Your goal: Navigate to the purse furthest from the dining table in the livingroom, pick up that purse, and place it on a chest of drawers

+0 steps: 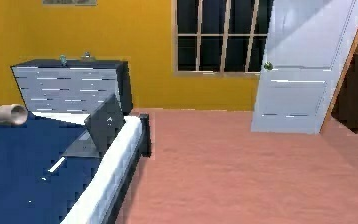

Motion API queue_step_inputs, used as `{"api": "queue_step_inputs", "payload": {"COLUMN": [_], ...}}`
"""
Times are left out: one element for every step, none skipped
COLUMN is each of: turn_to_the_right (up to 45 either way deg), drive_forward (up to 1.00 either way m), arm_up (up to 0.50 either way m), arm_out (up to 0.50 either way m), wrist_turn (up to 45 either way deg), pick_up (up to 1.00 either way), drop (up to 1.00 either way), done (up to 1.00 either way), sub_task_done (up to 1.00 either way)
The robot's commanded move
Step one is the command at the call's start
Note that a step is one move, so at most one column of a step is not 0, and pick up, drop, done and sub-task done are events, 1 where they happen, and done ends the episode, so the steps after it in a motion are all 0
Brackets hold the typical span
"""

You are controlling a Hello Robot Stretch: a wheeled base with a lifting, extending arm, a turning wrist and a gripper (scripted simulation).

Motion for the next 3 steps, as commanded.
{"api": "queue_step_inputs", "payload": {"turn_to_the_right": [0.0,0.0,-45.0], "drive_forward": [1.00,1.00,0.00], "arm_up": [0.00,0.00,0.00], "arm_out": [0.00,0.00,0.00], "wrist_turn": [0.0,0.0,0.0], "pick_up": [0.00,0.00,0.00], "drop": [0.00,0.00,0.00], "done": [0.00,0.00,0.00], "sub_task_done": [0.00,0.00,0.00]}}
